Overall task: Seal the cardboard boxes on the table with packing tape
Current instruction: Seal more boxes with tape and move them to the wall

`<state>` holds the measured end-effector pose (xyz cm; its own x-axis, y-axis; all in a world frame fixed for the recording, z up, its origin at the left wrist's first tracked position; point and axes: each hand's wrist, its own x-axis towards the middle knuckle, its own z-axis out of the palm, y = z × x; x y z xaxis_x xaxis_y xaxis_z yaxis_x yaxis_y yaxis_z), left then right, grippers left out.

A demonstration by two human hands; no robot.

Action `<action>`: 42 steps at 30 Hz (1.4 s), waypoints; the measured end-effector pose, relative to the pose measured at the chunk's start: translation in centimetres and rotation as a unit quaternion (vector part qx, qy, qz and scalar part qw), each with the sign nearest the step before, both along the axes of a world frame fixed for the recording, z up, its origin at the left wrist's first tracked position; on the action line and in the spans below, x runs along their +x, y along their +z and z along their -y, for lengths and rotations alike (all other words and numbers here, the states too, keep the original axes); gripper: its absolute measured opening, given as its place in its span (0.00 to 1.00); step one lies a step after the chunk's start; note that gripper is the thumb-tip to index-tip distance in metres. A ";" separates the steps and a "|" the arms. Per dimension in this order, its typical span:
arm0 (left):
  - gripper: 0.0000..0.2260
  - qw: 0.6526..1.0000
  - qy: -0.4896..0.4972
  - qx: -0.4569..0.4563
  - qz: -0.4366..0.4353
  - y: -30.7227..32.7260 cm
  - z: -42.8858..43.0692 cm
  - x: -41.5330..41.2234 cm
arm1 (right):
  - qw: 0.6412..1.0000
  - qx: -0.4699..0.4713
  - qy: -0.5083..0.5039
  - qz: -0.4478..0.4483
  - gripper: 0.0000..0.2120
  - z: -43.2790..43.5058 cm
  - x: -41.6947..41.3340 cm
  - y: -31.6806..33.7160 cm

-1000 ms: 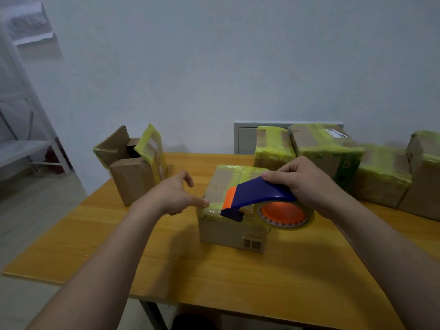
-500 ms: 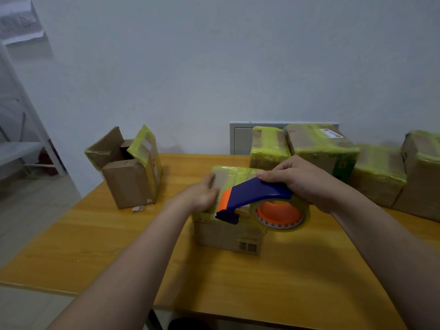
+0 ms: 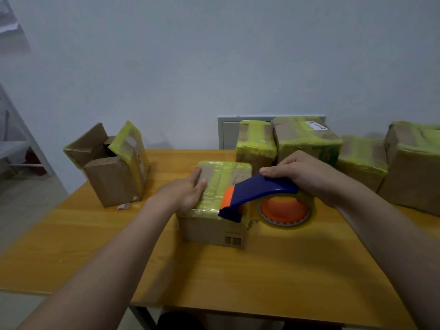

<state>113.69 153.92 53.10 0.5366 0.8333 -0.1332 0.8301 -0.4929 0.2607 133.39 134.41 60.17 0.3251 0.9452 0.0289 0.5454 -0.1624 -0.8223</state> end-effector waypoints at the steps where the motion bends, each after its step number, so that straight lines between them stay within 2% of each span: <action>1: 0.27 0.999 0.003 0.026 -0.019 0.3 0.0 0.1 | 1.000 0.002 -0.003 0.005 0.20 -0.1 -0.1 -0.2; 4: 0.28 0.998 0.017 0.067 -0.006 1.0 0.2 0.8 | 1.000 0.004 -0.009 -0.008 0.20 -0.4 0.1 -0.4; 7: 0.32 1.000 0.009 0.026 0.015 0.6 1.4 2.4 | 1.000 0.006 -0.007 -0.015 0.20 -0.5 0.4 -0.4; 13: 0.41 0.998 0.011 0.037 -0.041 -0.6 2.2 2.9 | 0.999 0.004 -0.003 -0.035 0.19 -0.3 0.8 -1.0; 21: 0.41 0.997 0.019 0.028 -0.067 -0.2 2.3 3.1 | 0.998 -0.006 0.003 -0.057 0.21 2.0 3.0 -0.7; 24: 0.38 0.994 0.010 0.065 -0.088 0.7 2.8 3.8 | 0.999 0.000 0.001 -0.046 0.21 2.2 2.9 -1.2; 28: 0.32 0.998 -0.025 0.045 -0.033 0.6 3.8 5.4 | 0.999 0.003 0.002 -0.040 0.20 2.3 3.0 -1.2; 36: 0.39 0.996 -0.021 0.063 -0.065 -0.5 4.2 5.5 | 0.998 -0.003 0.026 -0.049 0.20 3.3 3.6 -1.6; 42: 0.41 0.996 -0.015 0.050 -0.076 -0.5 4.3 5.9 | 0.999 0.007 0.002 -0.039 0.19 4.6 4.5 -0.8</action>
<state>119.55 149.67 52.56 0.5419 0.8301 -0.1312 0.8404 -0.5358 0.0812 137.94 129.82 59.36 0.3228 0.9463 0.0164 0.4801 -0.1488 -0.8645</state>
